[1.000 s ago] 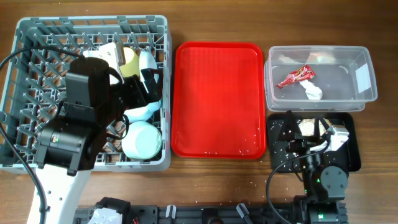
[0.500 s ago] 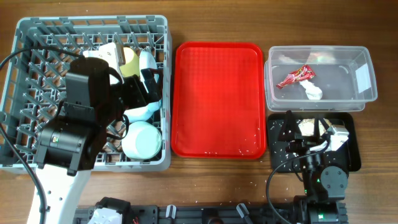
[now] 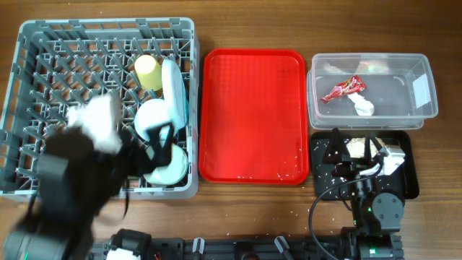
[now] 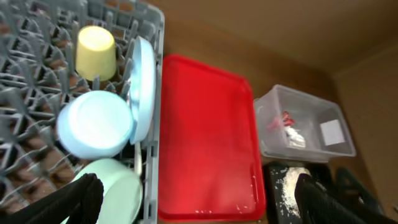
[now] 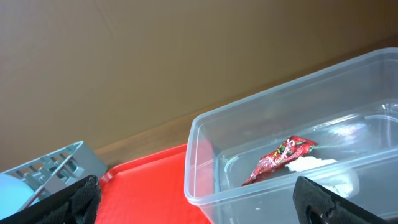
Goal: Sort waste into correct bins and load items into the dishwasher rack
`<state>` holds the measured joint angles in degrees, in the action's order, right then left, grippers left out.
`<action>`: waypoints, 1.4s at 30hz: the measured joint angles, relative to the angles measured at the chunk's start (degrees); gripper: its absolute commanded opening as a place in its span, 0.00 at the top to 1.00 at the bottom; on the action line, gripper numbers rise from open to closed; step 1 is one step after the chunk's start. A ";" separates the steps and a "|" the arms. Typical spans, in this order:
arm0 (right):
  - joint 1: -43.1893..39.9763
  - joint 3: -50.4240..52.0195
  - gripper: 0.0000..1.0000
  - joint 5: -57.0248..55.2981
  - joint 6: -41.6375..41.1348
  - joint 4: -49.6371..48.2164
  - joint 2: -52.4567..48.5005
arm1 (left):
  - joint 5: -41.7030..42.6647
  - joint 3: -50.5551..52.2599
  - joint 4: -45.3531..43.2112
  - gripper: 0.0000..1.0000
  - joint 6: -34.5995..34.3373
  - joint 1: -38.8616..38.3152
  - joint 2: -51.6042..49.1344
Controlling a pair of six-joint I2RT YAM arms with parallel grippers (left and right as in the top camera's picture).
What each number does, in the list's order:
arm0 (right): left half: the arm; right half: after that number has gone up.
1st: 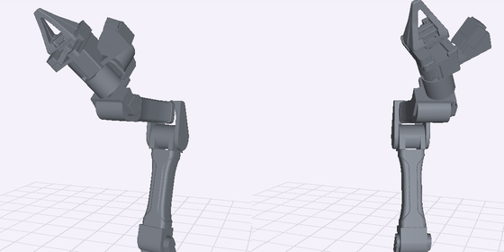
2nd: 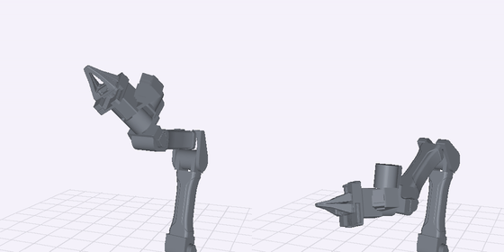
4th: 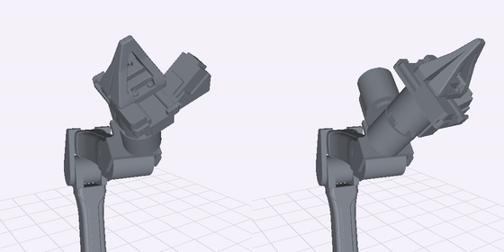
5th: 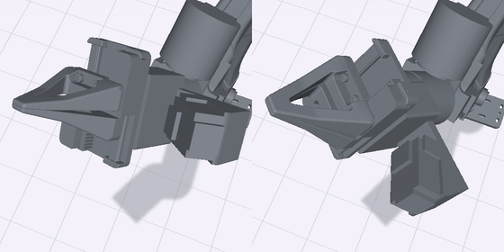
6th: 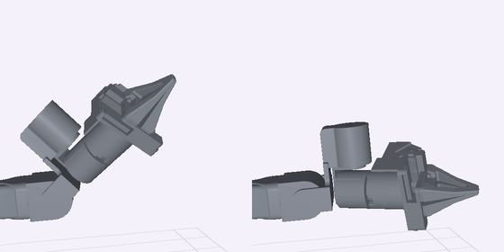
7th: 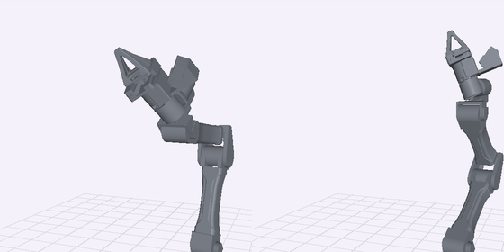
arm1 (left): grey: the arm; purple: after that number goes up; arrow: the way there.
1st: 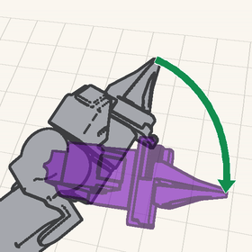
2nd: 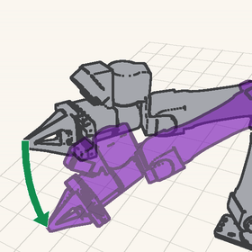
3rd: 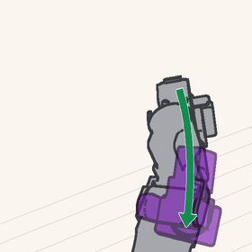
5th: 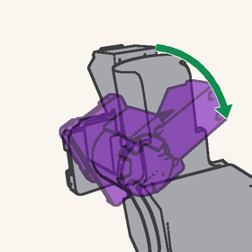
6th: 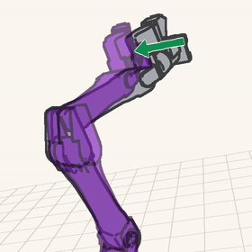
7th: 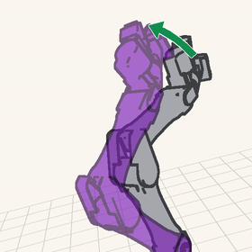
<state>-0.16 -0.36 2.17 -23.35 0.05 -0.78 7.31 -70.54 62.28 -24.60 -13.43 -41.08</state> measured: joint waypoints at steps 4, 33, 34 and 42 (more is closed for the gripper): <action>0.00 0.00 0.00 -0.02 0.00 -0.02 0.04 | -2.34 8.55 2.84 0.00 0.02 0.22 17.38; 0.00 0.00 0.00 0.39 -0.02 0.00 0.04 | -4.50 69.79 -60.76 0.00 0.00 7.34 40.30; 0.00 0.00 0.00 0.39 -0.02 0.02 0.04 | -4.50 69.88 -58.40 0.00 0.35 8.24 40.37; 0.00 0.00 0.00 0.39 -0.02 0.00 0.04 | -4.70 69.94 -58.23 0.00 3.37 10.56 40.28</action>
<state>-0.16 -0.36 2.57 -23.38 0.05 -0.73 2.61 -0.60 4.05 -21.23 -2.87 -0.80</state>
